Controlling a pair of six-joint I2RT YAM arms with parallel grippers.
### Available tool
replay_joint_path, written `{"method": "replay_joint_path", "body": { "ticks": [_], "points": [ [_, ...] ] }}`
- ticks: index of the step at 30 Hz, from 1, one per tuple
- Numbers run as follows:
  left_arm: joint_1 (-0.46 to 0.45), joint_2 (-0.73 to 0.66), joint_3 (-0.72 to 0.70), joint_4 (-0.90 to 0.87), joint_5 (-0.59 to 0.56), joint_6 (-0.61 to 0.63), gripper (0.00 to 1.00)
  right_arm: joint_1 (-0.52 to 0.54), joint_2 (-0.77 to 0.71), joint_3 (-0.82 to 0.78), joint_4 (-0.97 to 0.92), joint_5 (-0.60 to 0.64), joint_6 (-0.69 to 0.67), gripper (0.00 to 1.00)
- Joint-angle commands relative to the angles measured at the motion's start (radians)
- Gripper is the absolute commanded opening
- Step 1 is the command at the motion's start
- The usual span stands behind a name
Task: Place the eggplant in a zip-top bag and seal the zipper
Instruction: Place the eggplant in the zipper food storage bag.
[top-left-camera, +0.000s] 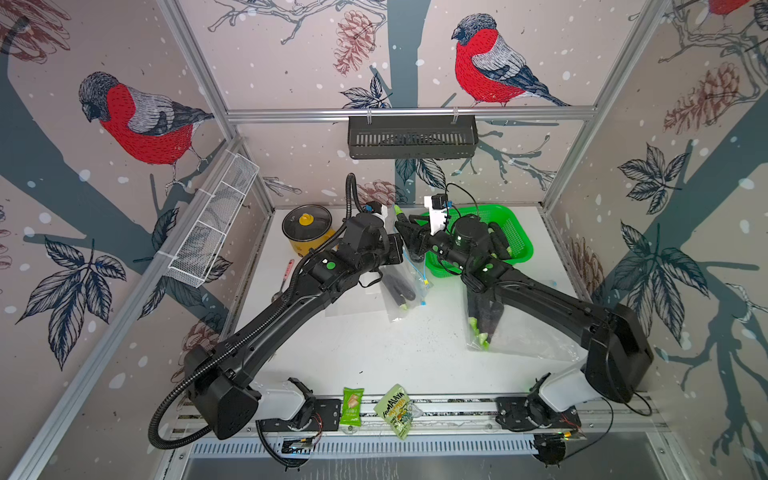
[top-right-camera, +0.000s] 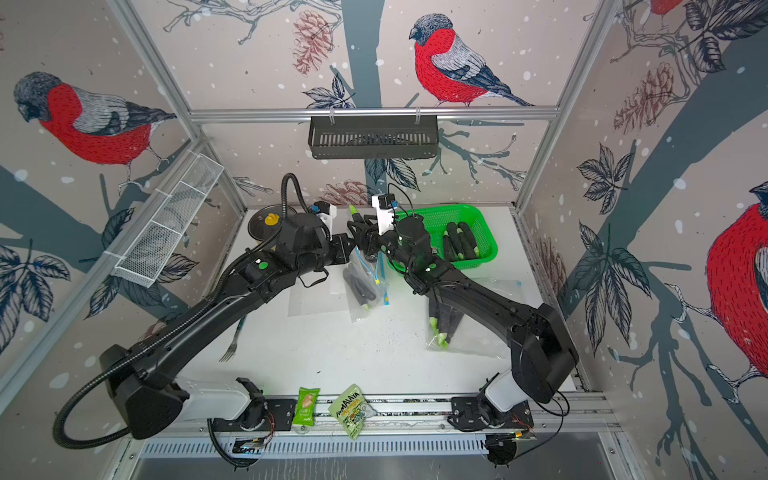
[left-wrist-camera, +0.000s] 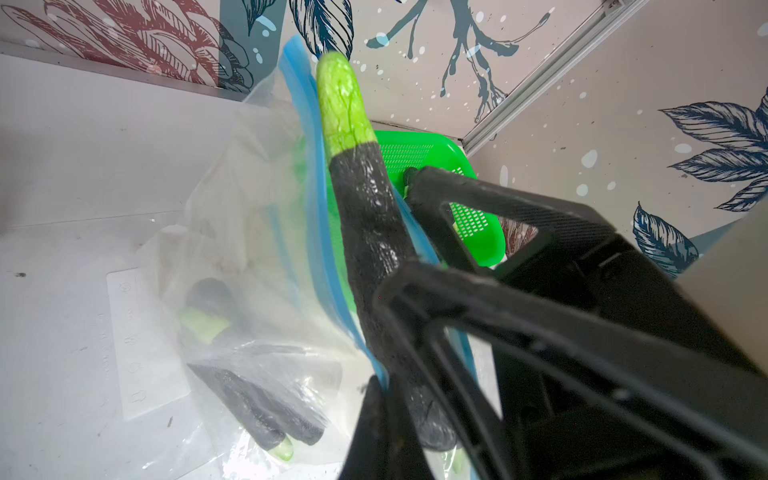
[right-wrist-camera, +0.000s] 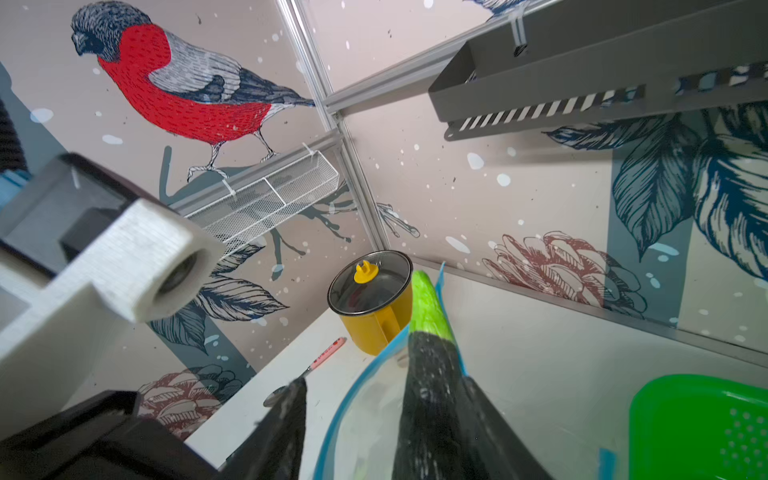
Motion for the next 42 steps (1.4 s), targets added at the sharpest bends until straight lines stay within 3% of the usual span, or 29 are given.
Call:
{"method": "replay_joint_path", "body": {
  "ticks": [1, 6, 9, 13, 17, 22, 28, 31, 39, 42],
  "points": [
    [0.002, -0.005, 0.022, 0.054, -0.025, -0.008, 0.0, -0.026, -0.054, 0.009, -0.004, -0.009, -0.015, 0.59],
    [0.002, -0.013, 0.033, 0.072, -0.051, -0.034, 0.0, -0.13, -0.154, 0.002, -0.058, -0.156, 0.011, 0.6],
    [0.002, -0.021, 0.029, 0.108, -0.052, -0.058, 0.0, -0.184, -0.21, -0.035, -0.135, -0.21, -0.04, 0.6],
    [0.002, -0.028, 0.023, 0.151, -0.072, -0.103, 0.0, -0.237, -0.304, -0.141, -0.182, -0.286, -0.16, 0.53],
    [0.002, -0.028, 0.017, 0.185, -0.061, -0.136, 0.0, -0.241, -0.392, -0.242, -0.258, -0.319, -0.342, 0.52],
    [0.002, -0.024, 0.02, 0.19, -0.062, -0.163, 0.0, -0.233, -0.457, -0.304, -0.275, -0.322, -0.416, 0.59],
    [0.002, -0.021, 0.027, 0.169, -0.06, -0.179, 0.0, -0.176, -0.433, -0.298, -0.315, -0.309, -0.515, 0.64],
    [0.002, -0.024, 0.029, 0.148, -0.073, -0.176, 0.0, -0.123, -0.431, -0.304, -0.32, -0.225, -0.538, 0.64],
    [0.002, -0.034, 0.038, 0.094, -0.108, -0.161, 0.0, -0.106, -0.457, -0.305, -0.388, -0.128, -0.507, 0.67],
    [0.002, -0.039, 0.064, 0.048, -0.142, -0.138, 0.0, -0.123, -0.521, -0.349, -0.384, -0.162, -0.47, 0.67]
  ]
}}
